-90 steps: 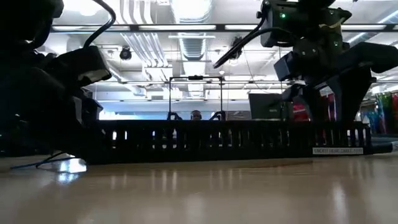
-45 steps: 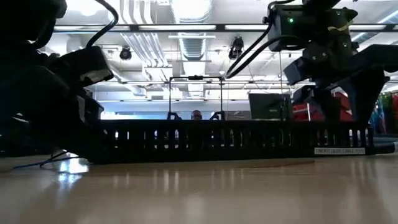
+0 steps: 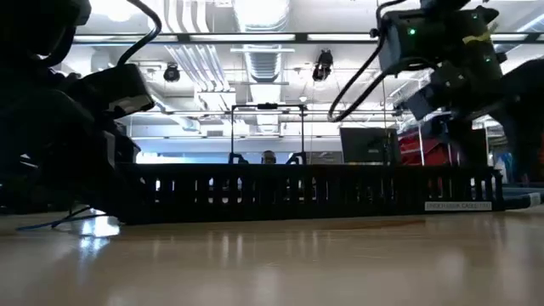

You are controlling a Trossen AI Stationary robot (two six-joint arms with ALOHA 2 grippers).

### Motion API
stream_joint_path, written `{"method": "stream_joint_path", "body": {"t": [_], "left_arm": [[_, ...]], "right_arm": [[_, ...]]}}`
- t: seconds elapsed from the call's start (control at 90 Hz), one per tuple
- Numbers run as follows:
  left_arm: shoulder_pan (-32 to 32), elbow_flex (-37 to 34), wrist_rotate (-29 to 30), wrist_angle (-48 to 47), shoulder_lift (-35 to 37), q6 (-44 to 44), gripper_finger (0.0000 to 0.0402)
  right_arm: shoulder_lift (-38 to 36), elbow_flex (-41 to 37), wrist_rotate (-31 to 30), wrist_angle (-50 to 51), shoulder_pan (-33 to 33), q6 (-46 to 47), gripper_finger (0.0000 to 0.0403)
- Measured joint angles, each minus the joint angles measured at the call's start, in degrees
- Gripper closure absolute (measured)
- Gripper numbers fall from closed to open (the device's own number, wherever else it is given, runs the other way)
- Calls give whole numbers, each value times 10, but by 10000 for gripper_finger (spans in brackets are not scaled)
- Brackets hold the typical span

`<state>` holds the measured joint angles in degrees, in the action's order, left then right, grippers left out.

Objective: Ziptie cables
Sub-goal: Close the black cable duct

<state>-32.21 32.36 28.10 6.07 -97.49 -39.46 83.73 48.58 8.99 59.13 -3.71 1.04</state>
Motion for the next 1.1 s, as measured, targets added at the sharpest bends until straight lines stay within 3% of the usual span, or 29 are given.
{"method": "stream_joint_path", "body": {"t": [0.344, 0.811, 1.1], "left_arm": [[0, 0, -8, -10, 1, 13, 177], [1, 0, -23, -59, 29, 27, 171], [0, -2, -35, -147, 106, -13, 129]], "right_arm": [[-1, -14, -40, -63, -1, -26, 126], [-1, -16, -44, -91, -13, -27, 171], [-1, -16, -49, -78, -13, -6, 143]]}}
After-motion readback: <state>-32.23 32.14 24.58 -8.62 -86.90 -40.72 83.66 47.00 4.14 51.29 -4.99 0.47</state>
